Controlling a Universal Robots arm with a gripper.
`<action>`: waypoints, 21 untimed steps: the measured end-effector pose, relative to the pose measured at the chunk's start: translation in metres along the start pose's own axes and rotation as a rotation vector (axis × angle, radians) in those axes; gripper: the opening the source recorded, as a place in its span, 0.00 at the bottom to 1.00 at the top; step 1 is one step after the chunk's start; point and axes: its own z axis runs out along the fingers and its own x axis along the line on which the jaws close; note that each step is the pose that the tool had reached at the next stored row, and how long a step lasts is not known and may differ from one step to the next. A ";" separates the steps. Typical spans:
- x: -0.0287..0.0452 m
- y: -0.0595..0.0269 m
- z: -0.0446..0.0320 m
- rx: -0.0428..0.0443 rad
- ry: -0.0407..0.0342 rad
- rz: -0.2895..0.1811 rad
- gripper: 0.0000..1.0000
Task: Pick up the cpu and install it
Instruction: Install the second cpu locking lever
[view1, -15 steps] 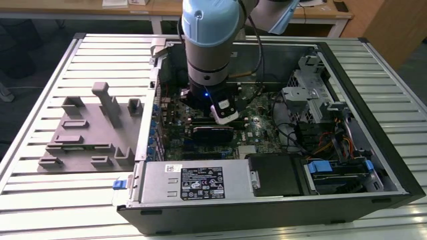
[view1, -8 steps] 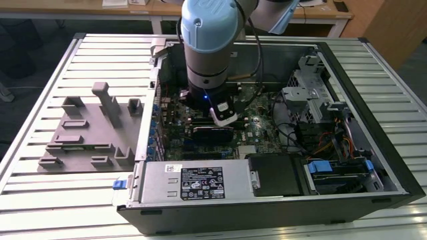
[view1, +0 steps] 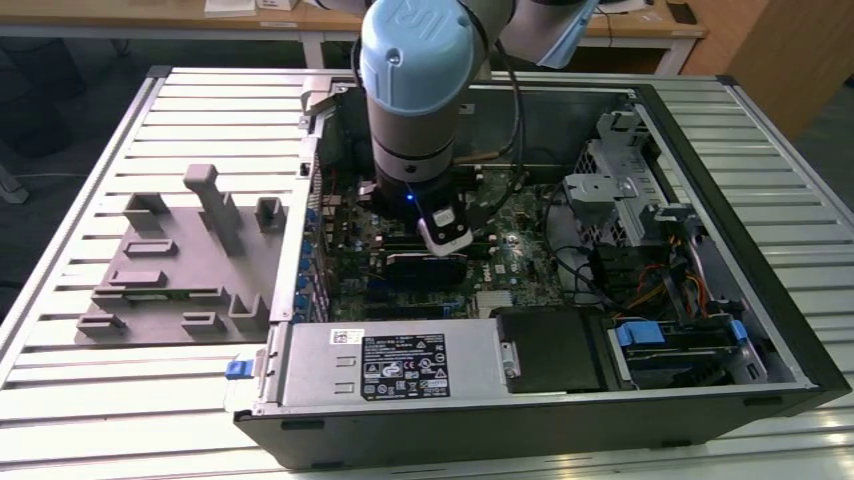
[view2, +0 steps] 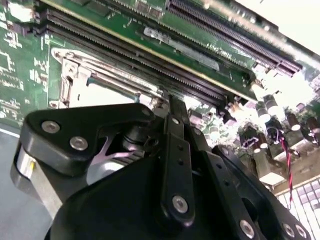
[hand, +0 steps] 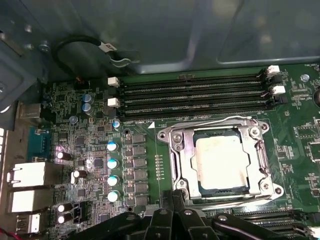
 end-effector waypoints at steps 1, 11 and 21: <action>0.0001 -0.0004 0.0000 0.0001 0.0001 0.000 0.11; 0.0037 -0.0022 0.0016 0.0006 0.0004 0.000 0.11; 0.0038 -0.0024 0.0023 0.0054 -0.0003 0.000 0.11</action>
